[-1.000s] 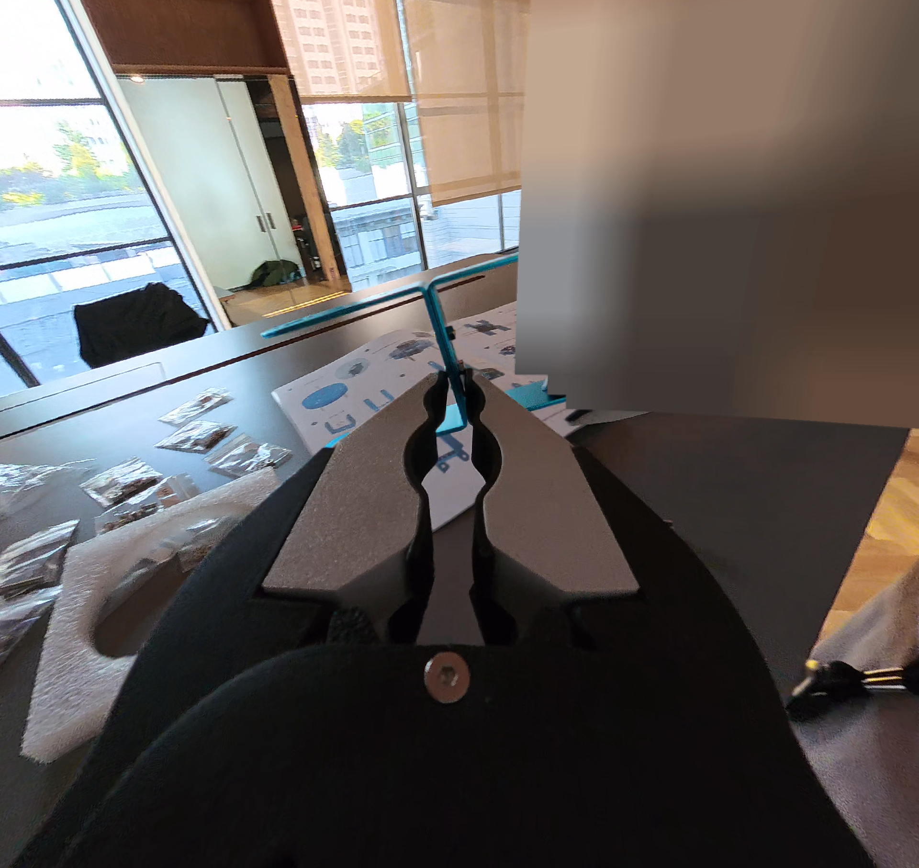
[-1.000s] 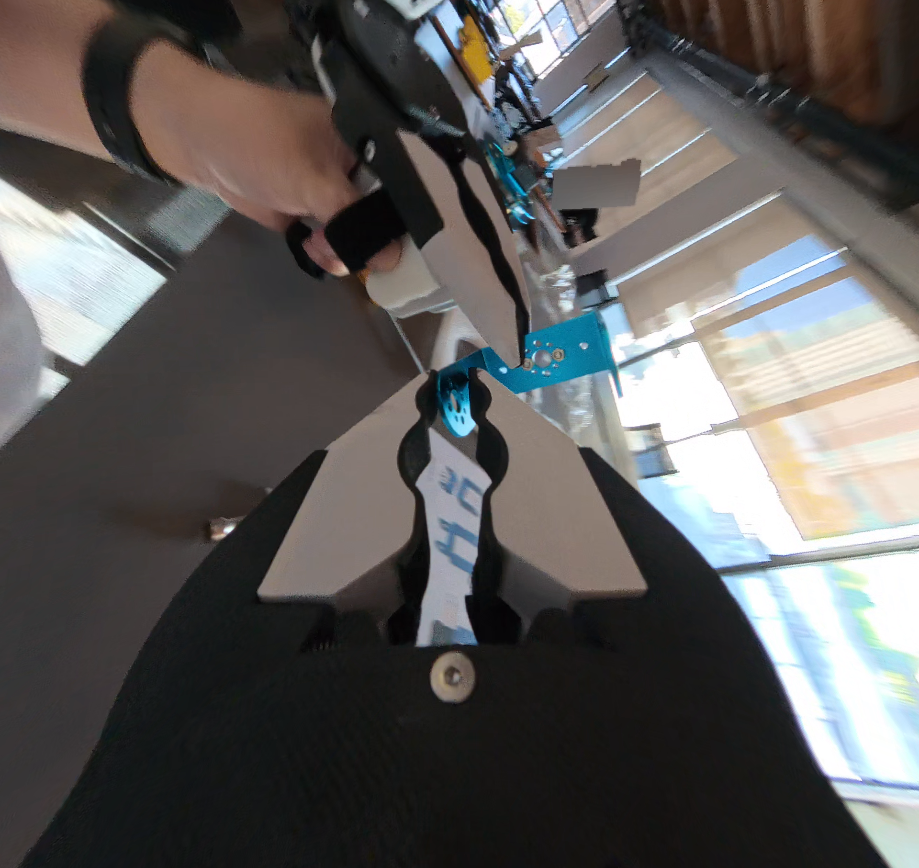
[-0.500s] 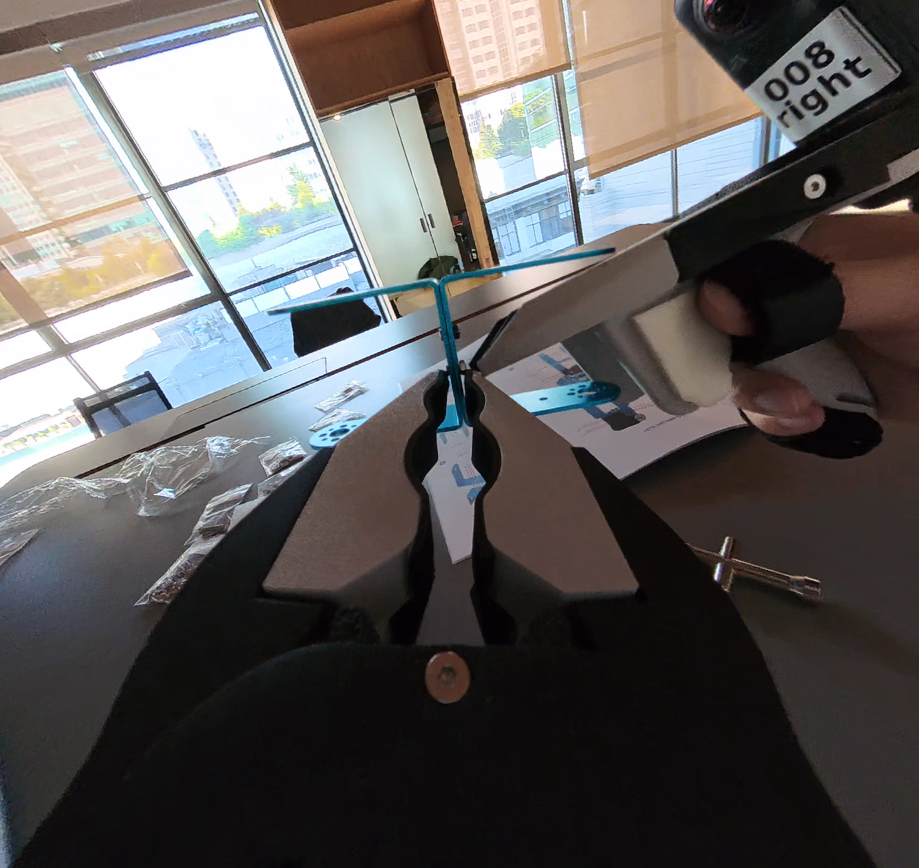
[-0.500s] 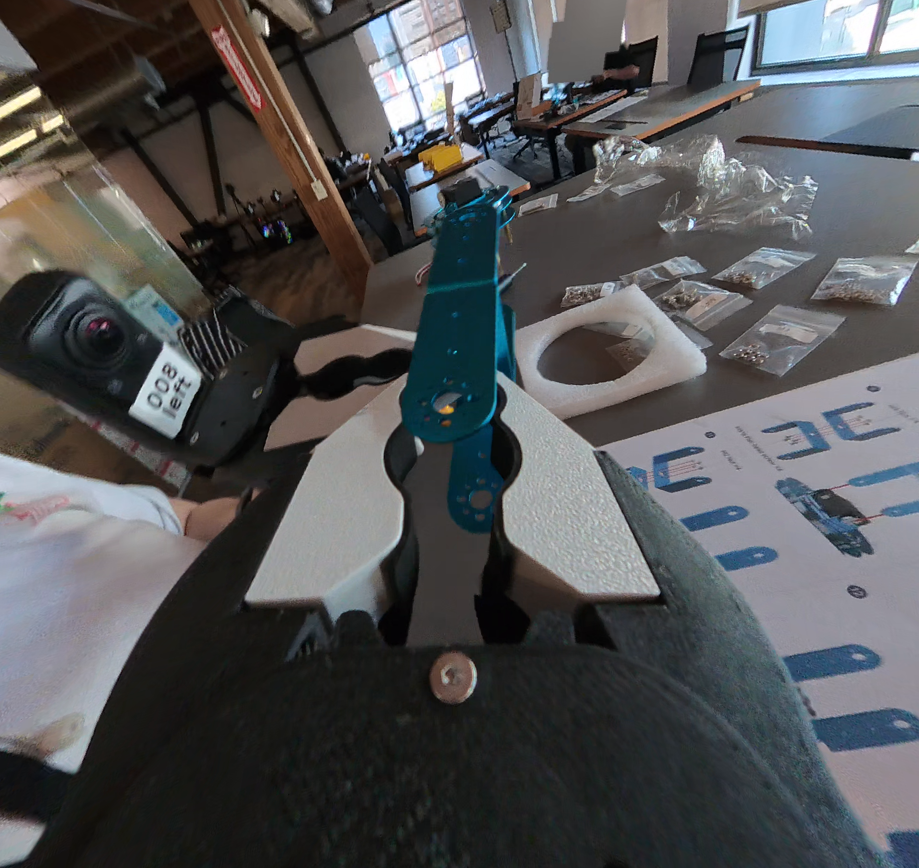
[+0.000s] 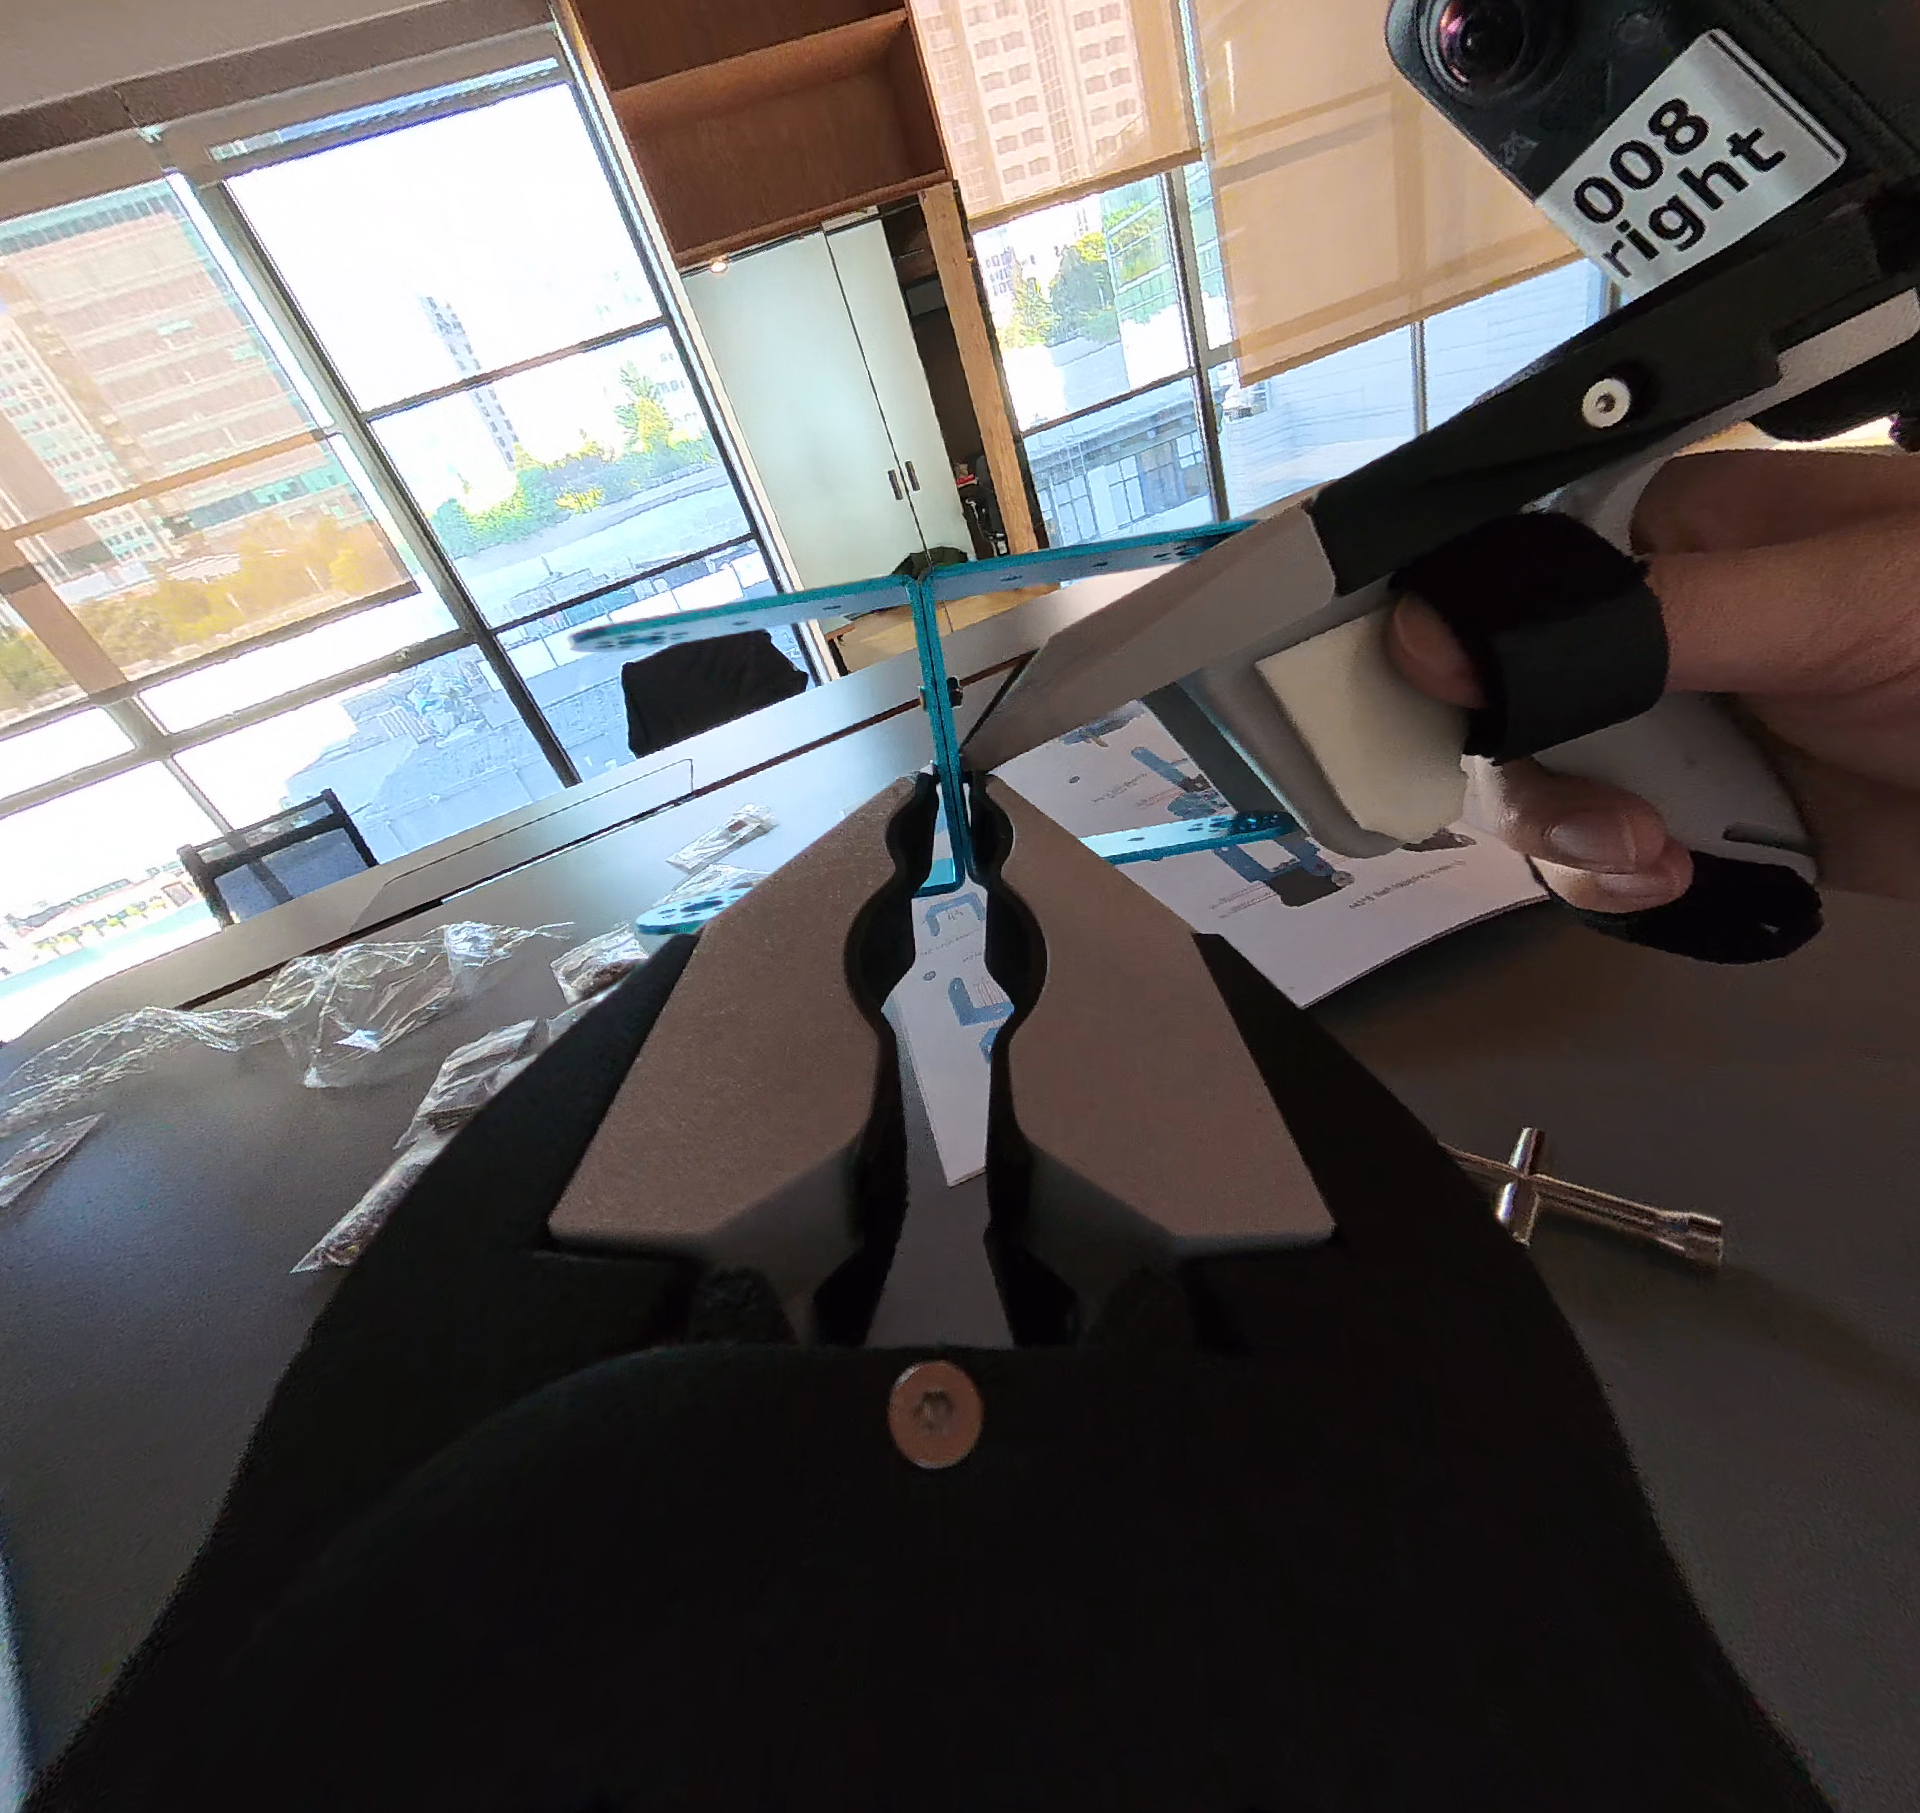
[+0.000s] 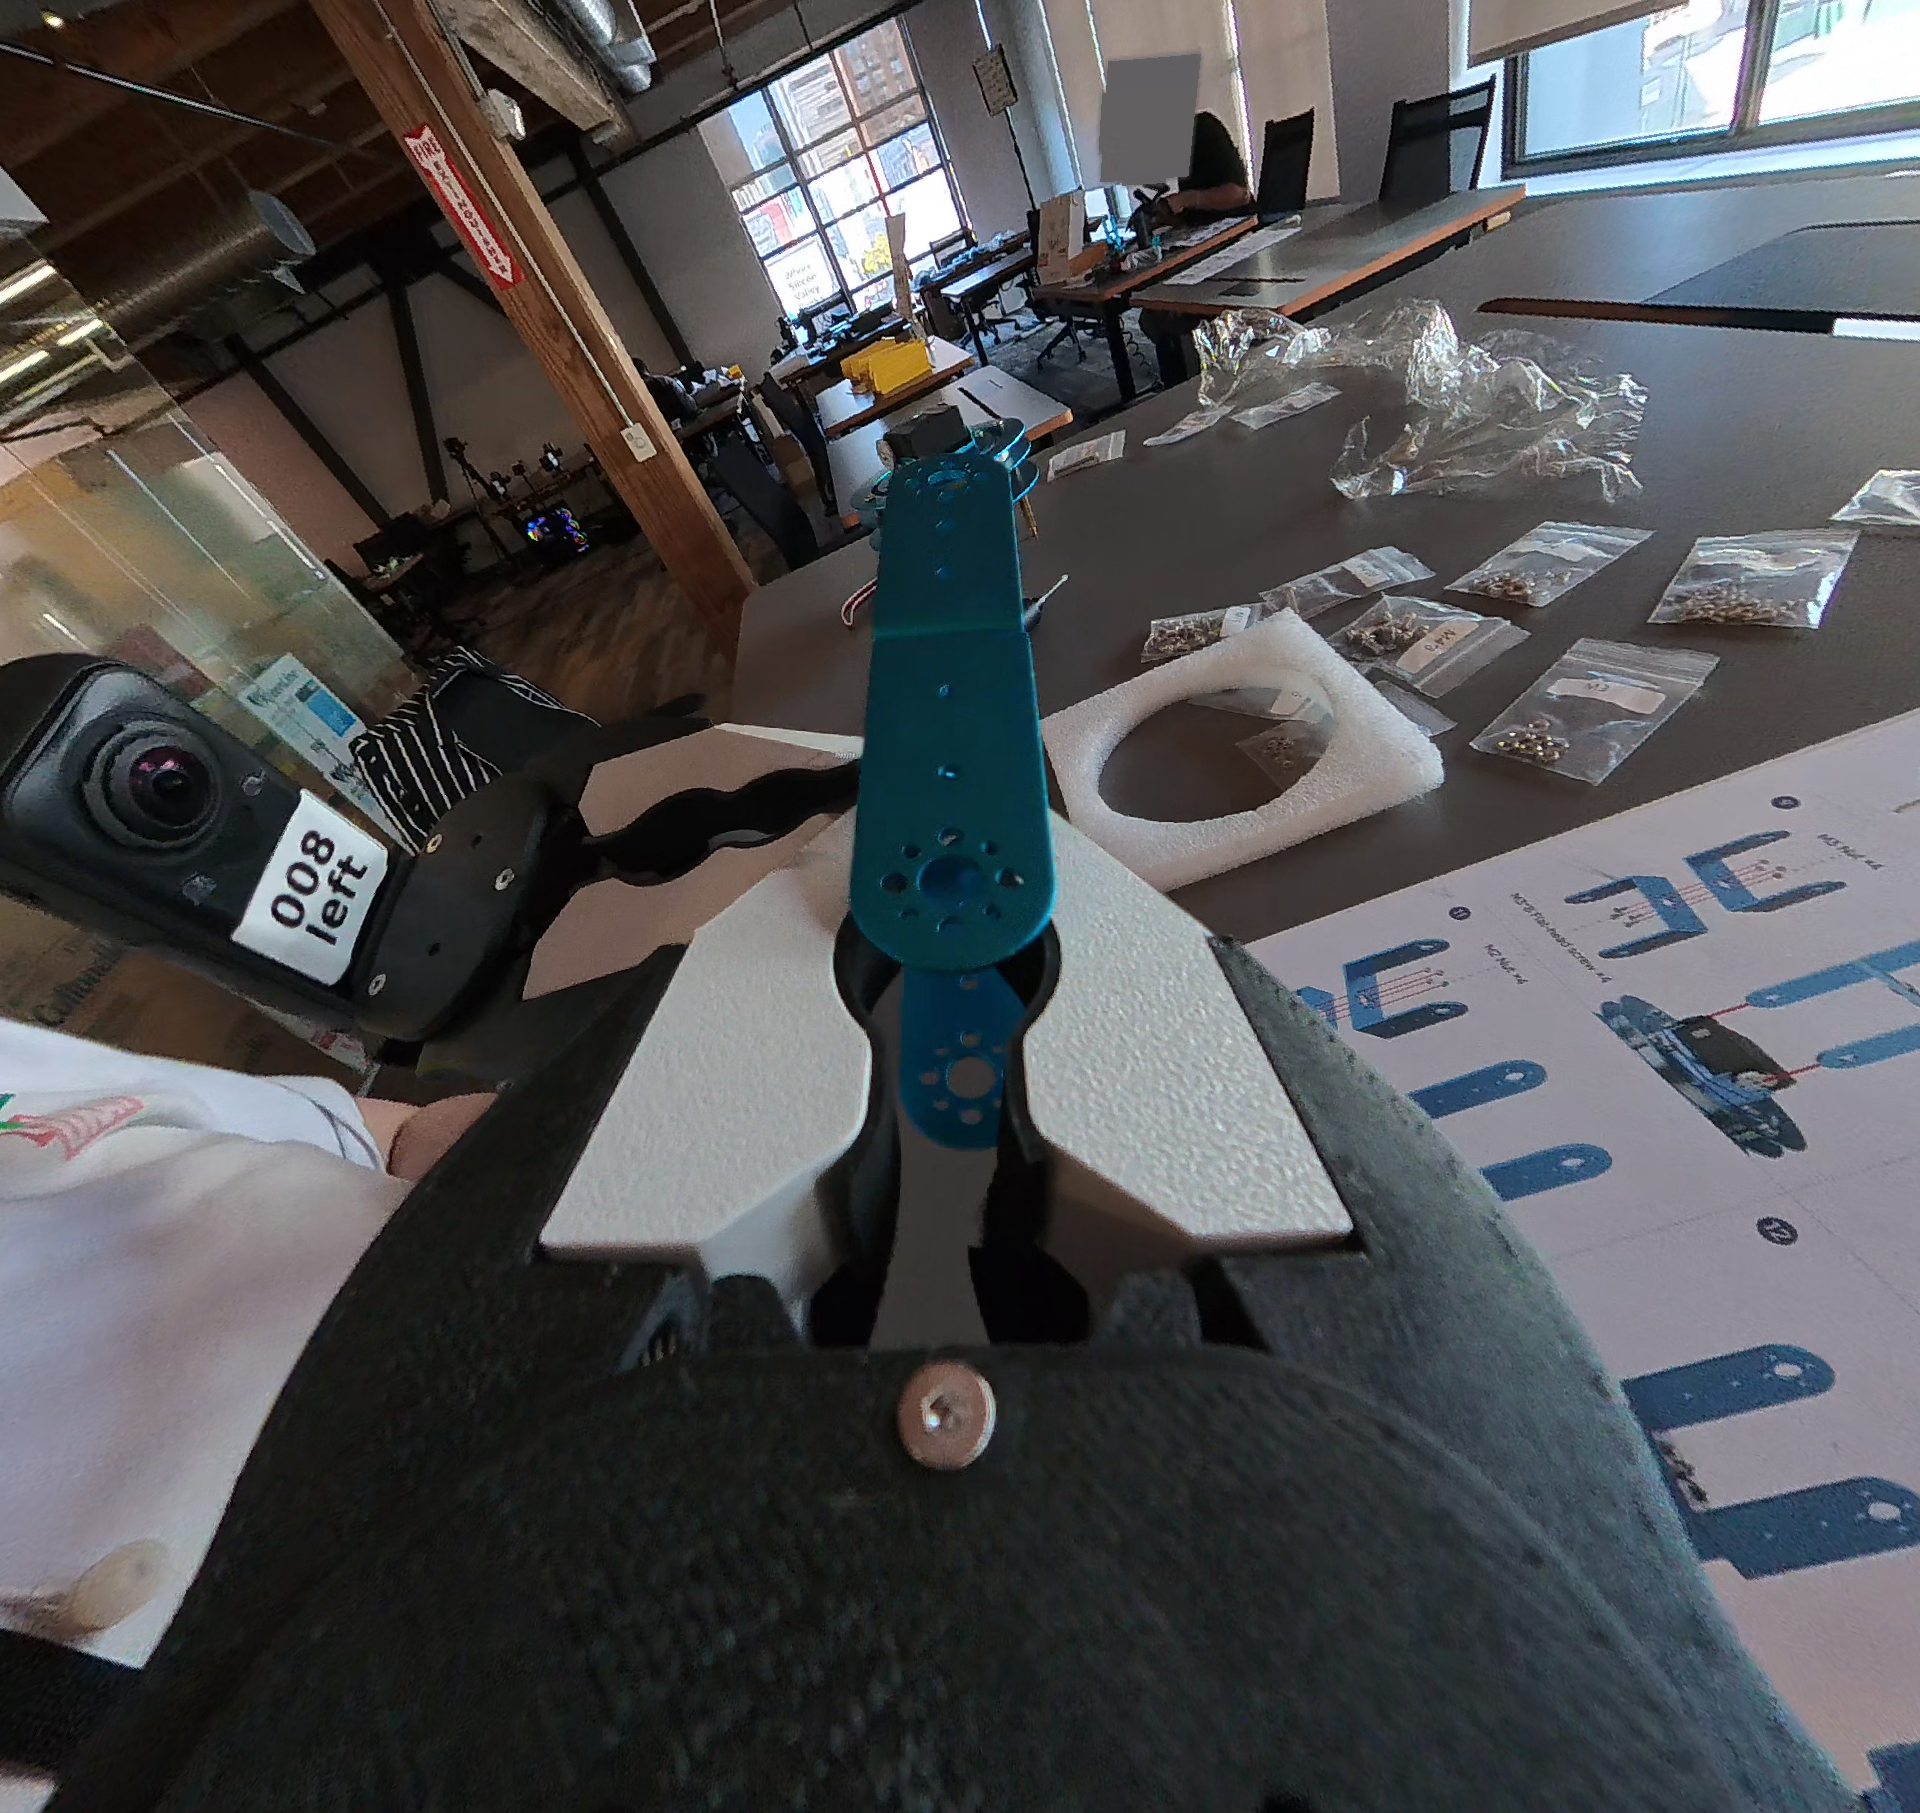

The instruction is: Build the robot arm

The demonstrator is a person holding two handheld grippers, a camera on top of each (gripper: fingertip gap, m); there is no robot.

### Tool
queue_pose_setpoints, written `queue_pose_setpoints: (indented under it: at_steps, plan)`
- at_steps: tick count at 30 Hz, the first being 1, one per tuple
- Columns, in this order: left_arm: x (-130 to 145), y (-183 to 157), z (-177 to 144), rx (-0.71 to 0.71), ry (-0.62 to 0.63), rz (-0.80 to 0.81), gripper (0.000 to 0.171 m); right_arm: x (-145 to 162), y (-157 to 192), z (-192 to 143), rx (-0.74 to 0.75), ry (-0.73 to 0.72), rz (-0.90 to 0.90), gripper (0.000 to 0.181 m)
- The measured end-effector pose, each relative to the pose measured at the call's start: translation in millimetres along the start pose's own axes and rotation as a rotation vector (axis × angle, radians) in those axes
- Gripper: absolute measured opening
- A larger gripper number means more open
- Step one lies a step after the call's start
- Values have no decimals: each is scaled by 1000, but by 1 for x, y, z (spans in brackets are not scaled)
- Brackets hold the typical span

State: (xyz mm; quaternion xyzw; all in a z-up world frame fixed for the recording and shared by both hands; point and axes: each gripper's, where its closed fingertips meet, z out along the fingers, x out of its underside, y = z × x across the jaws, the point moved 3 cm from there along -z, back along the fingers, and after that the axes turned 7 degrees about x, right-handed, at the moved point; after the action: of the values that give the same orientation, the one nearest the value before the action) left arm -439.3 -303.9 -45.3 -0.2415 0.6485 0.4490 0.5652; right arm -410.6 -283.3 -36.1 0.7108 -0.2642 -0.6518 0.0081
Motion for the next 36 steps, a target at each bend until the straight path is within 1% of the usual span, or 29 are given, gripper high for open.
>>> queue_pose_setpoints:
  at_steps: [9,13,16,18,24,28,33,36]
  plan:
    - [-7,-8,4,-12,-13,98,4,-4,-1,-9,-51,12,5,10]
    - [-11,-12,5,-14,-23,156,5,-7,0,-15,-68,12,-65,10]
    - [-11,-16,6,23,-26,160,5,-7,0,-19,-54,20,-142,9]
    - [-12,-20,7,69,-29,162,8,-10,3,-22,-68,10,-154,4]
    - [-2,-22,13,76,26,165,6,0,-5,-20,-12,74,-225,4]
    - [-3,-24,11,99,14,147,6,0,-5,-22,-48,91,-211,5]
    - [-2,-27,10,119,13,154,7,1,-4,-24,-63,124,-235,5]
    - [-1,-26,11,109,30,131,6,2,-5,-24,-69,139,-233,10]
